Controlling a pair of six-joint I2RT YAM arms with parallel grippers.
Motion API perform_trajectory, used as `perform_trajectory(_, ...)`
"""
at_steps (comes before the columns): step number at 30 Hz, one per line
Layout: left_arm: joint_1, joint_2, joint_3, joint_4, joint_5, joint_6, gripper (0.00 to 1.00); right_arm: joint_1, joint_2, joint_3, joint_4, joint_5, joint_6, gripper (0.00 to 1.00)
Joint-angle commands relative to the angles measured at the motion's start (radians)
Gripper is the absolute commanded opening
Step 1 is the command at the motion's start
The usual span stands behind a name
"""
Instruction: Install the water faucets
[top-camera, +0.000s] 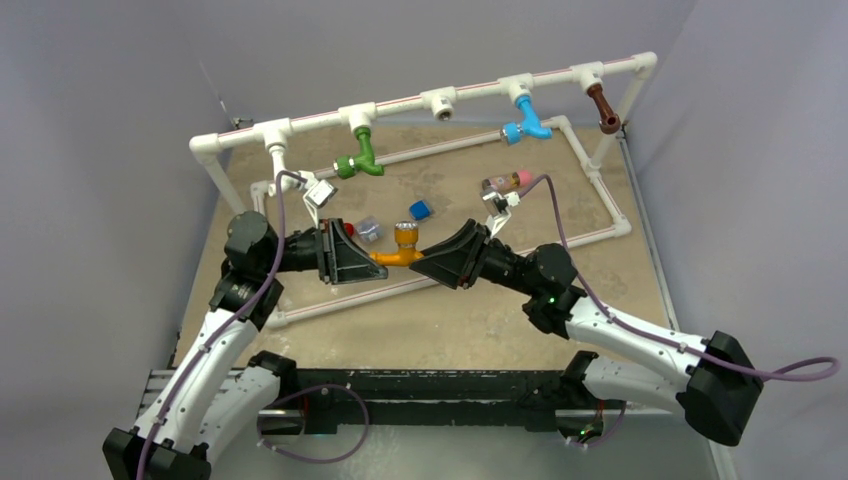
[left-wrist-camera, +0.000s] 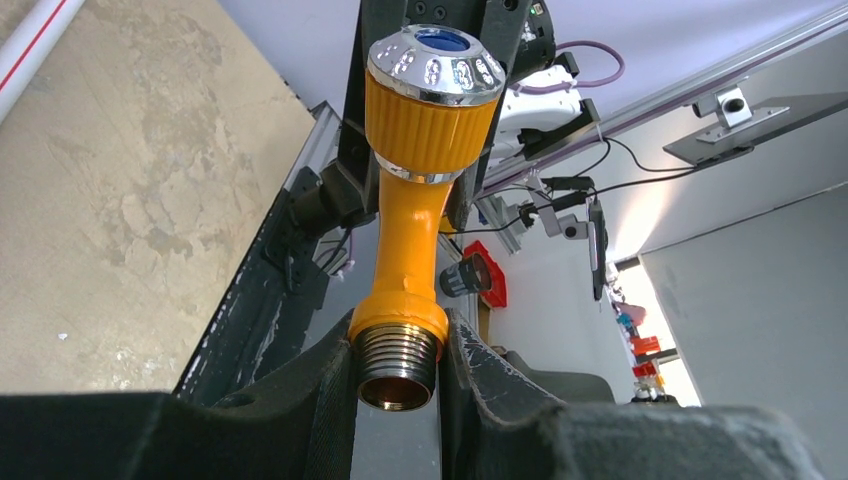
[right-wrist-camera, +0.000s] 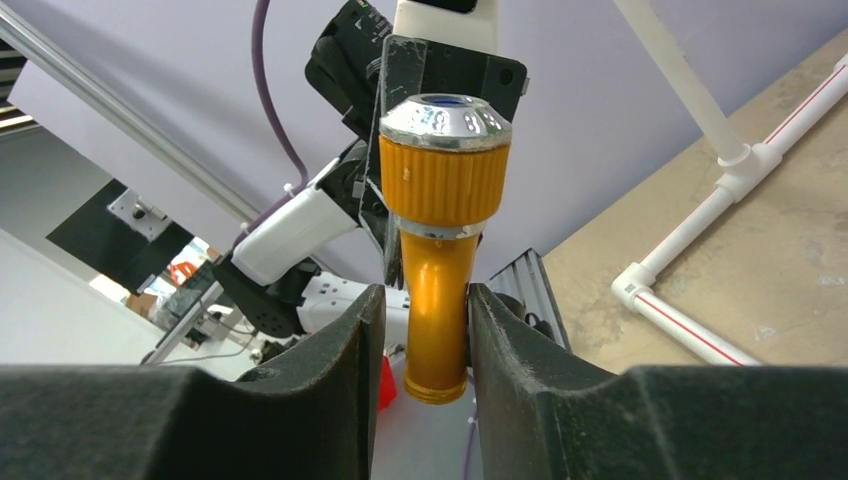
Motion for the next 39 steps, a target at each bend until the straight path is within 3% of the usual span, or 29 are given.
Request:
perform_trajectory(1,-0.002,-0.008,-0.012,0.052,0.019,-0.014,0.0,0.003,0.003,0.027,0.042,0.02,-0.023,0.37)
perform_trajectory(11,-0.003,-0.012,-0.021,0.051,0.027,-0.015,0.0,0.004,0.013,0.038,0.051,0.021,-0.029,0.3)
perform_trajectory(13,-0.002,-0.012,-0.023,0.051,0.027,-0.014,0.0,0.004,0.015,0.037,0.055,0.018,-0.03,0.17)
perform_trajectory(14,-0.003,-0.012,-0.024,0.051,0.027,-0.014,0.0,0.004,0.015,0.036,0.056,0.018,-0.034,0.03)
perform_trajectory(19,-0.003,-0.009,-0.026,0.042,0.022,-0.013,0.0,0.01,0.008,0.037,0.041,0.032,-0.061,0.0)
perform_trajectory(20,-0.002,-0.008,-0.026,0.032,0.018,-0.01,0.04,0.013,0.006,0.037,0.038,0.035,-0.073,0.0)
perform_trajectory(24,-0.003,-0.006,-0.012,0.0,0.01,0.005,0.36,0.021,-0.014,0.047,-0.004,0.062,-0.107,0.0)
perform_trajectory(29,-0.002,-0.002,0.049,-0.069,-0.004,0.057,0.61,0.021,-0.07,0.063,-0.084,0.107,-0.171,0.0)
perform_trajectory(39,-0.002,0.06,0.284,-0.324,-0.096,0.273,0.72,0.021,-0.26,0.142,-0.377,0.239,-0.381,0.0)
